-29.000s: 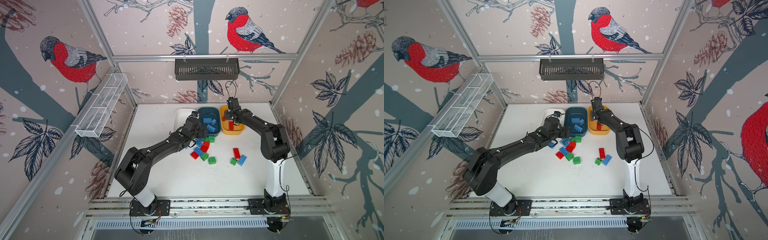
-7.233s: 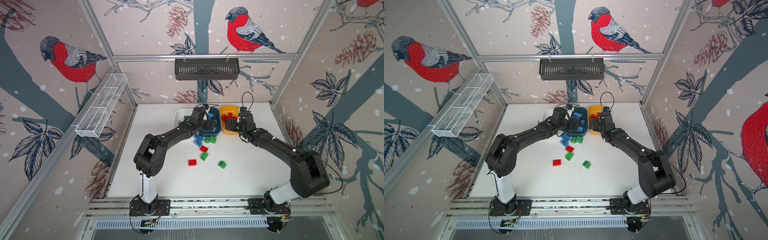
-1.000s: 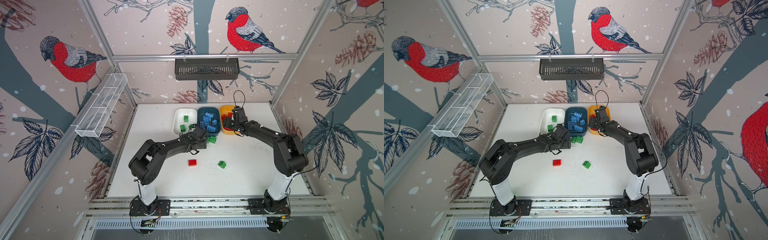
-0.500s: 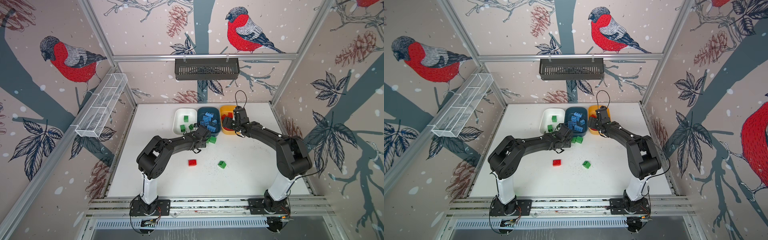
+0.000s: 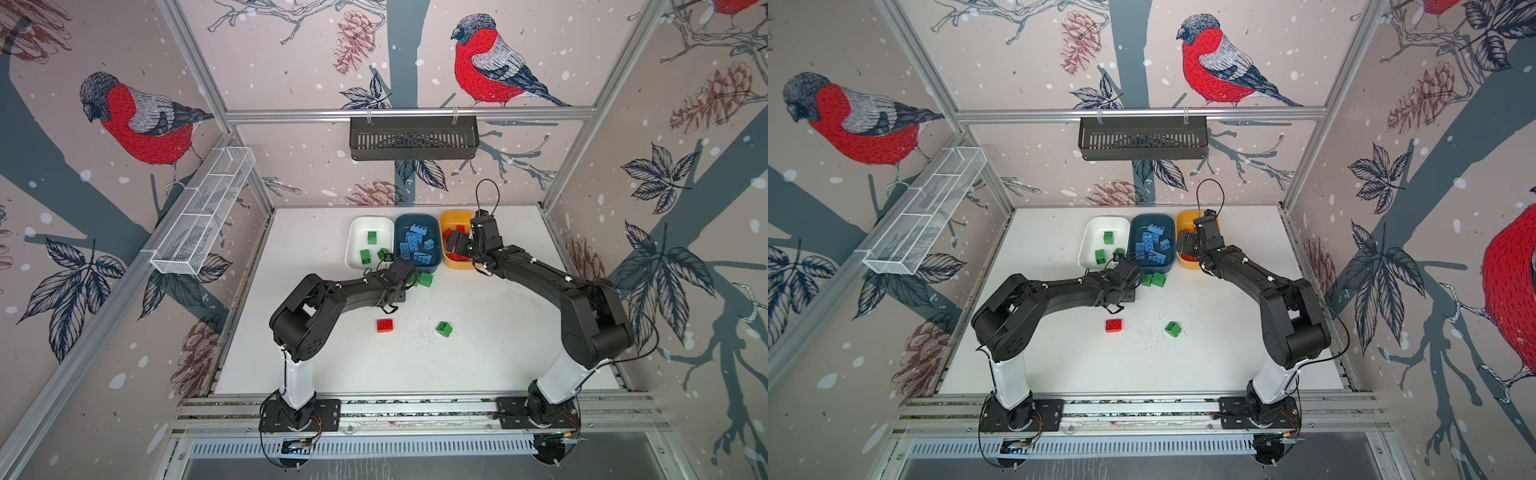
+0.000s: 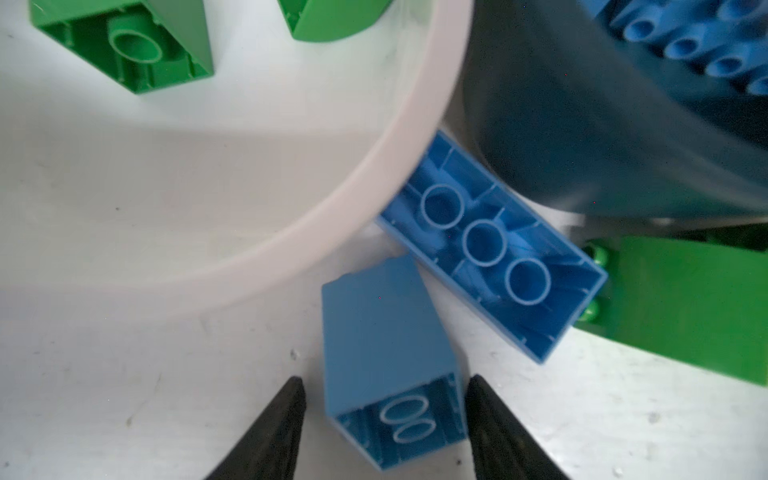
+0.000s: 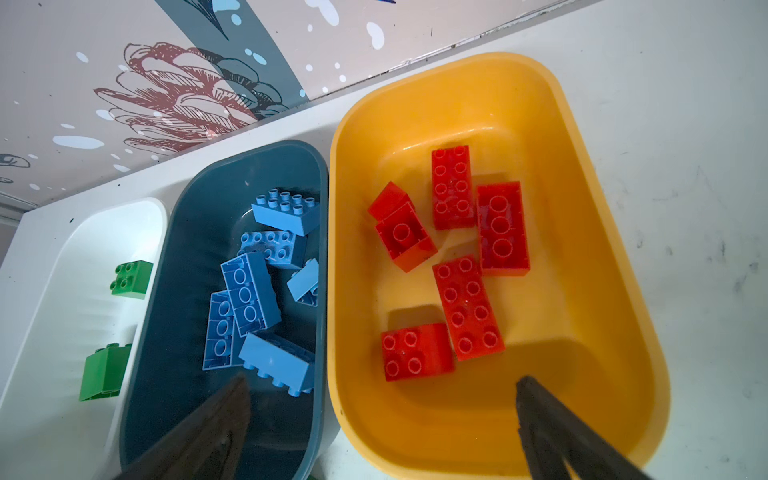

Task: Sort the legos into containers by color
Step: 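Close the left gripper on a light blue 2x2 brick beside the white bin, then carry the light blue brick into the teal bin while right draws back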

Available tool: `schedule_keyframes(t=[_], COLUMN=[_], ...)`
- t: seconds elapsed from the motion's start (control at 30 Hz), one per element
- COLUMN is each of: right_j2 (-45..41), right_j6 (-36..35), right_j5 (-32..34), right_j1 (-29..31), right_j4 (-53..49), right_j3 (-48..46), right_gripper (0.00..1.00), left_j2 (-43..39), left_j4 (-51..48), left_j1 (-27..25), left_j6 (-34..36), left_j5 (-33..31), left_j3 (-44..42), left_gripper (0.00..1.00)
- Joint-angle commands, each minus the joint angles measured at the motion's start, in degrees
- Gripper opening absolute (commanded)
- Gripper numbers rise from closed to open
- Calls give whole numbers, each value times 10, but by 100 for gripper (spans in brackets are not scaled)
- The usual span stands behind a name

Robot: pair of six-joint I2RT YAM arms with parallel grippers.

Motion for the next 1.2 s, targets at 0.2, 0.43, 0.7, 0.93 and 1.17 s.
schedule_keyframes(t=[0.2, 0.43, 0.7, 0.93, 1.17], right_j2=[-21, -75, -175, -249, -278], right_j6=[1, -5, -52, -29, 14], right_j5=[11, 9, 80, 126, 88], right_j1=[2, 6, 6, -10, -43], right_j4=[17, 24, 32, 73, 120], right_j3=[-13, -53, -128, -197, -246], right_gripper=[100, 99, 100, 100, 100], left_j2=[22, -38, -110, -90, -14], left_j4=[34, 60, 77, 81, 87], left_j1=[-1, -12, -31, -30, -16], left_j6=[0, 6, 20, 70, 116], left_j5=[-10, -6, -17, -37, -31], left_j3=[14, -36, -56, 25, 136], left_gripper=[43, 30, 27, 27, 27])
